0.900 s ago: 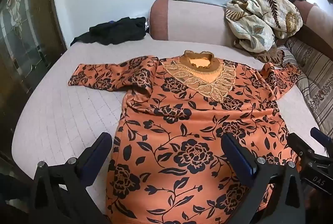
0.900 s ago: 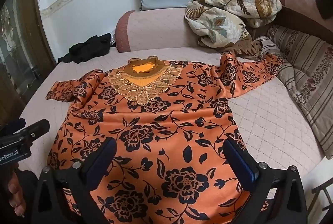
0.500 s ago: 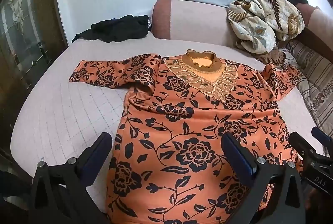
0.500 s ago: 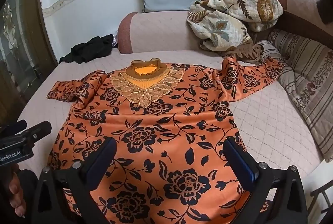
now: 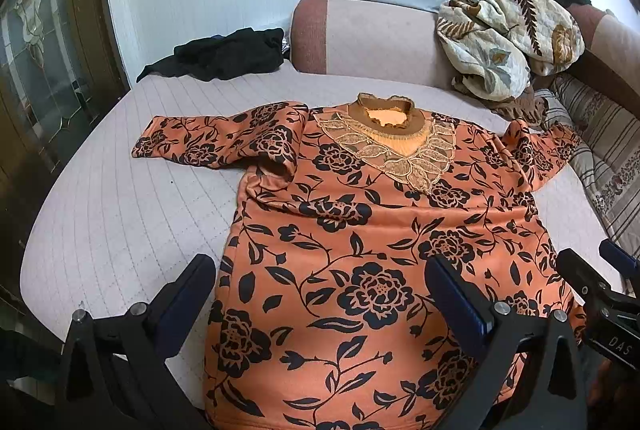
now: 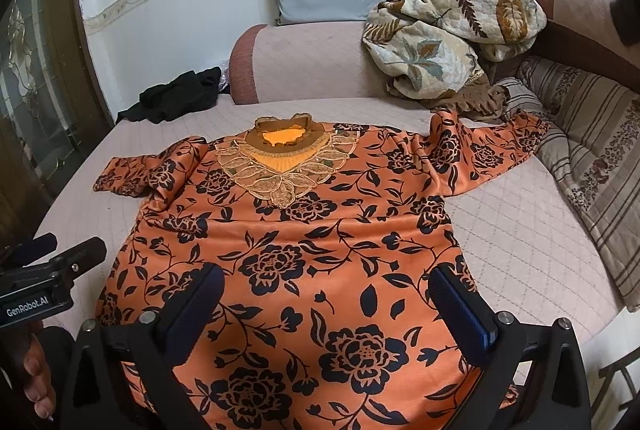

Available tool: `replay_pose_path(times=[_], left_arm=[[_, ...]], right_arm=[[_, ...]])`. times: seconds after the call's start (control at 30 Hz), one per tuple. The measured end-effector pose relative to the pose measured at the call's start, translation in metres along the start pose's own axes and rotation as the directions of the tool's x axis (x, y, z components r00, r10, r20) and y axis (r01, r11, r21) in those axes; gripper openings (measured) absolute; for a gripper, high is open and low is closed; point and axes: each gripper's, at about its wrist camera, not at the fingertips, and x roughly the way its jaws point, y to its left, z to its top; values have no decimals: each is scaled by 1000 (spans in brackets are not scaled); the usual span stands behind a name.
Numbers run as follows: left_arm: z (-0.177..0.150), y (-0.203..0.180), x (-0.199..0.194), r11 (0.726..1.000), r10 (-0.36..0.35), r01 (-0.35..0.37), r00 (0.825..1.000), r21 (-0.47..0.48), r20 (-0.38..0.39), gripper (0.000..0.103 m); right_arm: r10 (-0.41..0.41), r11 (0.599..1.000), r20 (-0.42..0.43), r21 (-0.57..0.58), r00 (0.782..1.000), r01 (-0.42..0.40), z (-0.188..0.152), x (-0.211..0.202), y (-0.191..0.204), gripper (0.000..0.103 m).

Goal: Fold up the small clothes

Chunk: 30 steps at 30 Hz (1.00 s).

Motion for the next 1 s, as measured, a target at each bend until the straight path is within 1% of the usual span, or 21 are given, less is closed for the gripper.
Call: replay_pose_path(times=[1.0], left_arm=[[-2, -3, 3, 1000, -1, 1, 1000, 5, -5, 103]], right_arm=[[10, 1000, -7, 4, 1000, -10, 7, 9, 1, 103]])
